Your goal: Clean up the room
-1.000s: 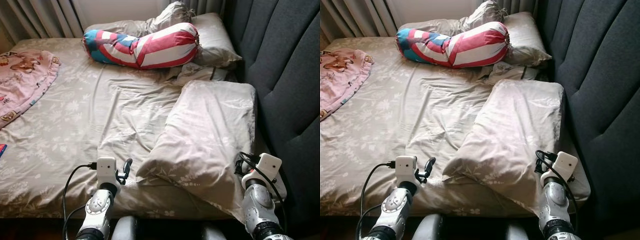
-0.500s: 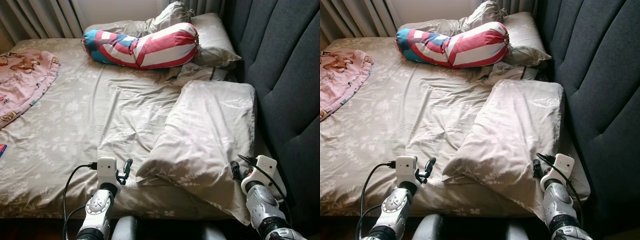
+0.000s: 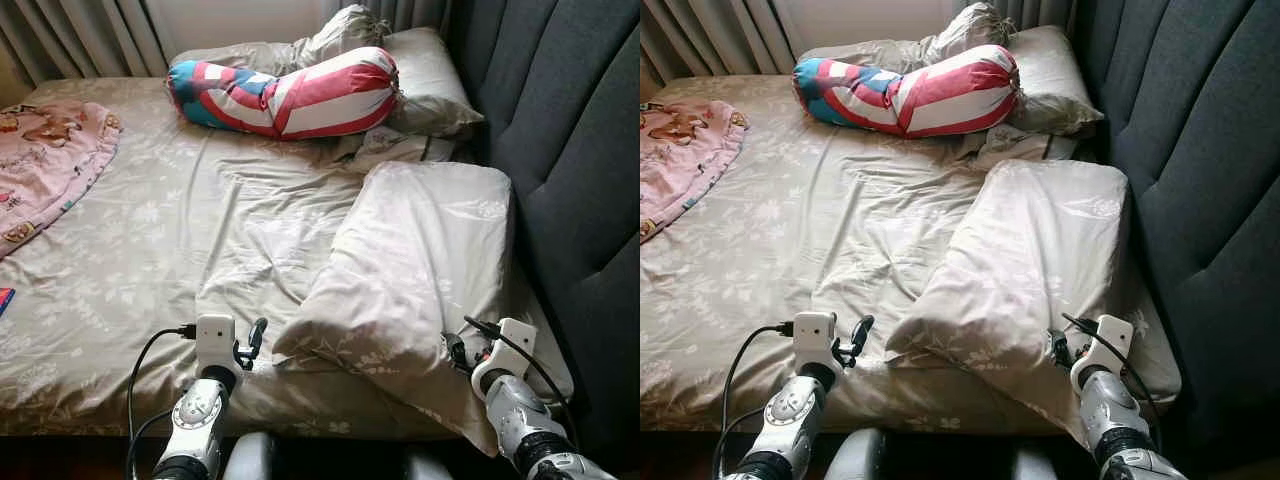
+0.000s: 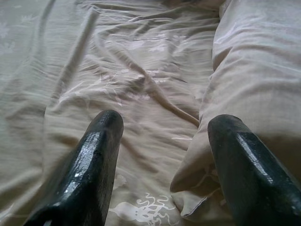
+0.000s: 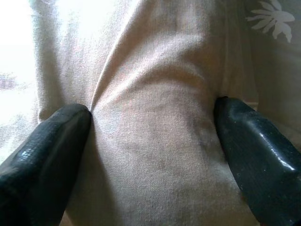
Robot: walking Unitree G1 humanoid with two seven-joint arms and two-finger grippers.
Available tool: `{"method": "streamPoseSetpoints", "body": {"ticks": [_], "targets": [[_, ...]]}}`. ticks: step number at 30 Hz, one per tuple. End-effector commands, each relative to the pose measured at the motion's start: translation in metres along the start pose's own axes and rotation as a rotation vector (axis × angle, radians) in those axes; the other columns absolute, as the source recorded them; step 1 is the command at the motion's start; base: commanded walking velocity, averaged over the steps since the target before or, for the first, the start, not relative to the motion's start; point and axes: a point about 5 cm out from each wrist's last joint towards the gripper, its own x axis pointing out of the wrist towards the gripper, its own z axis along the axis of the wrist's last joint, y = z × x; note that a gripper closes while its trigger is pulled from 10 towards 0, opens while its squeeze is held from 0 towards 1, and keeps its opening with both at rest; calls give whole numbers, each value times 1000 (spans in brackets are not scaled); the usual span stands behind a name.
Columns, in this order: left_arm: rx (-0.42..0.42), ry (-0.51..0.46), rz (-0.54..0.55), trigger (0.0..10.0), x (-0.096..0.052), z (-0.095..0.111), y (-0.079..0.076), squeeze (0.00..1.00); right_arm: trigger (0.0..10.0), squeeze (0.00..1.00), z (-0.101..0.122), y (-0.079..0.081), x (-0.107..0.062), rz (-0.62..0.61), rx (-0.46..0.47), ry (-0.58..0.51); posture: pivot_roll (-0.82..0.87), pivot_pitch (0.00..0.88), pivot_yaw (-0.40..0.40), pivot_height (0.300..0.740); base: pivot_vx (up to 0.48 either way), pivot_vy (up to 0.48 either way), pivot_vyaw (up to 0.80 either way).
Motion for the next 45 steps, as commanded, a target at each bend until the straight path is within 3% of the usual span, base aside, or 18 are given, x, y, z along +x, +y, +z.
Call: {"method": "streamPoseSetpoints", "body": {"ticks": [1, 2, 3, 4, 5, 22, 37, 45], "targets": [[11, 22, 1, 10000, -3, -4, 4, 0, 10000, 0, -30, 3, -4, -1, -4, 123, -1, 88, 39, 632, 0, 0, 0], [11, 23, 0, 10000, -3, -4, 4, 0, 10000, 0, -30, 4, -4, 1, -3, 125, 2, 91, 39, 632, 0, 0, 0], [12, 23, -2, 10000, -3, -4, 4, 0, 4510, 0, -31, 5, -4, -6, -3, 126, 4, 93, 39, 632, 0, 0, 0], [12, 23, -2, 10000, -3, -4, 4, 0, 4510, 0, -31, 5, -4, -6, -3, 126, 4, 93, 39, 632, 0, 0, 0], [13, 22, 1, 10000, -3, -4, 4, 0, 0, 0, -32, 5, -4, -9, 2, 127, 7, 96, 39, 632, 0, 0, 0], [14, 26, -1, 10000, -3, -4, 4, 0, 0, 0, -49, 12, -7, 11, -4, 172, 5, 98, 42, 632, 0, 0, 0], [11, 27, -5, 10000, -2, -4, 3, 0, 0, 0, -44, 8, -6, -18, -21, 153, 2, 93, 39, 632, 0, 0, 0], [16, 32, -7, 10000, -2, -4, 2, 0, 0, 0, -37, -2, -6, -78, -39, 127, -9, 87, 40, 632, 0, 0, 0]]}}
